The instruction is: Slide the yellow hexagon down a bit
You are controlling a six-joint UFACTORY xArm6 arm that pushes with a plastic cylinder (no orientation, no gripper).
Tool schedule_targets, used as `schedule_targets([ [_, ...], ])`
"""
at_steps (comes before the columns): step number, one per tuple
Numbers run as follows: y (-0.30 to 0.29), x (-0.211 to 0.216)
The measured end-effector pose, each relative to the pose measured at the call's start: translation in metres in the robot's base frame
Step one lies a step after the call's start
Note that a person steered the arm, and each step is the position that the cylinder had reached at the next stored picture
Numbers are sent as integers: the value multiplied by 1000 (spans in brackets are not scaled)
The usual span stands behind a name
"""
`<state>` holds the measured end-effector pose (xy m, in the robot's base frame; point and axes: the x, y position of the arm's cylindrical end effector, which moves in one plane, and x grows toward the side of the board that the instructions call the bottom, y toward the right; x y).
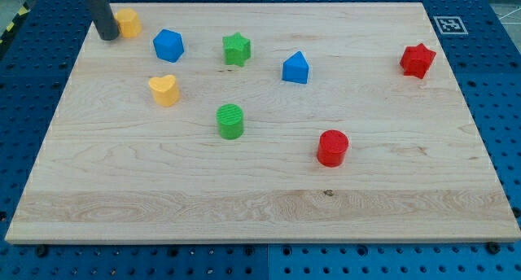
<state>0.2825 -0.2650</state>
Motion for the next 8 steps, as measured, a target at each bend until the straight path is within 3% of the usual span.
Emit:
schedule_targets([
  [1,-21,-8],
  [2,-18,-47],
  [3,21,-83],
  [8,22,-46],
])
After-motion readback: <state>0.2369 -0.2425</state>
